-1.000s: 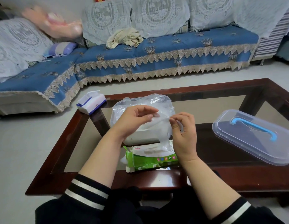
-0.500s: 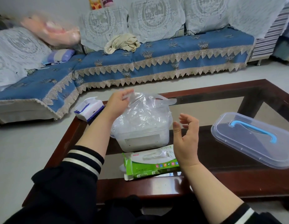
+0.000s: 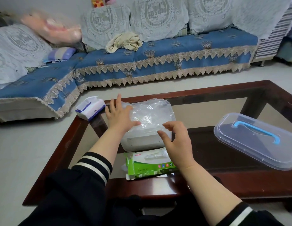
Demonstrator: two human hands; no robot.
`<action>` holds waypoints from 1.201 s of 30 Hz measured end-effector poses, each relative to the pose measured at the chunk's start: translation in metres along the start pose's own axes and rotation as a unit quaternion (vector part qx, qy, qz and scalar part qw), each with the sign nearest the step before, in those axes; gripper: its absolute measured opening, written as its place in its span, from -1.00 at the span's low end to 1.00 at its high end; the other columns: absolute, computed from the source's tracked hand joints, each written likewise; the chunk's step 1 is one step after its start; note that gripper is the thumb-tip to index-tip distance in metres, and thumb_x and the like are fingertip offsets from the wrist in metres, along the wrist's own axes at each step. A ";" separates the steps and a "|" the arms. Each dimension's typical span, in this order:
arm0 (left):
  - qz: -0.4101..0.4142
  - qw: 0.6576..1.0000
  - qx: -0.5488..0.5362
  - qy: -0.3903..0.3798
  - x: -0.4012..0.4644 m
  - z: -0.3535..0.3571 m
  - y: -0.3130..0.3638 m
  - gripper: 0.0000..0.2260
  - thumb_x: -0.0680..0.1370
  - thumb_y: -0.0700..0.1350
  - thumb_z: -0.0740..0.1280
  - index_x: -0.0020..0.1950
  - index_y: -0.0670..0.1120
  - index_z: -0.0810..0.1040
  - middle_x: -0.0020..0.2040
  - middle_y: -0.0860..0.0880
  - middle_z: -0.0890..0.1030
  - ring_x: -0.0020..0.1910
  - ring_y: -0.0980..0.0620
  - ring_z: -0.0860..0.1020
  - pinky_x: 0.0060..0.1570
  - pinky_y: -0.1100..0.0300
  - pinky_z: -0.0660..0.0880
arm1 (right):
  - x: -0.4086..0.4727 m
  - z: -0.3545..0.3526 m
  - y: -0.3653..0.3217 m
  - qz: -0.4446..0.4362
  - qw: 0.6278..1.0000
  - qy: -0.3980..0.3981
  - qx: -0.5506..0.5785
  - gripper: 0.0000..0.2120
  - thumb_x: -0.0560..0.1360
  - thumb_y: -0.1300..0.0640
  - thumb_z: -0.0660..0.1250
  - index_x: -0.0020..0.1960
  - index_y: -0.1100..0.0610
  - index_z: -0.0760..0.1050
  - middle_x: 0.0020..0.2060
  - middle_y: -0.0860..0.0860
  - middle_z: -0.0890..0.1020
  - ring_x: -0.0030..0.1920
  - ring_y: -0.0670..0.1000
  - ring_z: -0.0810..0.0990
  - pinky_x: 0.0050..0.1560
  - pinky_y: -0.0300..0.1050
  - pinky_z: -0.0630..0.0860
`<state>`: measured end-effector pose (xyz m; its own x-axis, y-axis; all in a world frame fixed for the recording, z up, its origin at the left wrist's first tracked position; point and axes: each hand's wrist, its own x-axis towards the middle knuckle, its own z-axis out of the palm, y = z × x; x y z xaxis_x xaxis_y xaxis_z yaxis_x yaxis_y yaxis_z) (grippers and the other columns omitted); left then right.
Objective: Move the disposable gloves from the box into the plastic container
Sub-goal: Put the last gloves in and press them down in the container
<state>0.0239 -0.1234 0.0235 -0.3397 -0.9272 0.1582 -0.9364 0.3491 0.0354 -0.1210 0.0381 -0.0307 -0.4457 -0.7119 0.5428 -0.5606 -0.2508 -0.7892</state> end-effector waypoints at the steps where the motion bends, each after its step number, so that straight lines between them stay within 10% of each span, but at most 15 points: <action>1: -0.002 1.000 -0.003 0.017 -0.001 0.000 -0.003 -0.43 0.41 0.34 0.35 0.36 0.16 0.43 0.58 -0.05 -0.09 0.53 -0.21 -0.10 0.45 -0.20 -0.12 | -0.001 -0.001 -0.003 0.015 0.999 -0.028 -0.003 -0.86 0.49 0.02 0.39 0.02 0.01 0.52 -0.13 -0.21 0.52 -0.05 -0.19 0.49 -0.03 -0.35 0.39; 6: -0.064 0.988 -0.099 0.097 -0.009 -0.010 -0.019 -0.49 0.62 0.25 -0.03 0.21 0.02 0.60 0.38 -0.07 0.37 0.35 -0.14 0.26 0.38 -0.10 0.11 | 0.000 -0.002 -0.003 0.090 0.967 -0.232 -0.061 -0.90 0.45 -0.10 0.40 -0.11 -0.10 0.56 -0.18 -0.22 0.61 -0.09 -0.22 0.52 -0.04 -0.25 0.45; 10: 0.093 0.923 -0.290 0.235 -0.051 -0.020 -0.020 -0.55 0.62 0.13 0.05 -0.01 -0.14 0.61 -0.06 -0.03 0.61 -0.03 0.01 0.53 -0.02 0.05 0.46 | -0.004 0.007 0.010 0.092 0.924 -0.349 -0.126 -0.59 0.37 -0.14 0.46 0.19 -0.11 0.53 0.14 -0.18 0.57 0.22 -0.12 0.44 0.26 -0.12 0.38; 15: 0.079 0.947 -0.310 -0.039 -0.103 0.001 0.006 -0.79 0.48 0.13 0.38 -0.01 0.03 0.66 -0.09 0.11 0.67 -0.09 0.12 0.60 -0.03 0.09 0.53 | -0.004 0.014 0.010 0.084 0.882 -0.415 -0.207 -0.58 0.42 -0.10 0.43 0.26 -0.09 0.50 0.18 -0.08 0.51 0.25 -0.02 0.37 0.15 -0.13 0.29; 19: 0.054 0.959 -0.210 -0.183 -0.114 0.034 0.011 -0.43 0.39 0.16 0.48 0.36 0.08 0.46 0.29 0.08 0.53 0.29 0.05 0.46 0.26 0.08 0.39 | -0.004 0.017 0.009 0.079 0.882 -0.400 -0.235 -0.76 0.43 -0.06 0.41 0.09 -0.07 0.59 0.09 -0.06 0.51 0.18 0.00 0.42 0.15 -0.08 0.35; 30: 0.008 0.966 -0.185 -0.183 -0.121 0.060 0.018 -0.53 0.44 0.11 0.45 0.34 0.19 0.46 0.40 0.18 0.38 0.39 0.03 0.27 0.29 0.08 0.27 | -0.005 0.023 0.003 0.054 0.916 -0.325 -0.229 -0.85 0.53 0.02 0.31 -0.07 0.07 0.57 -0.11 -0.06 0.55 0.02 -0.02 0.46 -0.10 -0.09 0.40; 36: -0.002 0.960 -0.224 -0.171 -0.121 0.064 0.017 -0.58 0.39 0.11 0.47 0.23 0.18 0.53 0.26 0.22 0.47 0.33 0.05 0.33 0.22 0.08 0.30 | -0.004 0.009 -0.015 -0.044 0.997 -0.055 -0.013 -0.90 0.52 0.16 0.30 -0.13 0.17 0.52 -0.17 -0.13 0.49 -0.13 -0.11 0.46 -0.09 -0.18 0.45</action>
<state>0.0430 -0.0138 -0.0580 -0.4174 -0.8923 -0.1721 -0.8319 0.2989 0.4676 -0.1045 0.0386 -0.0240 -0.3143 -0.7562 0.5739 -0.6133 -0.2997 -0.7308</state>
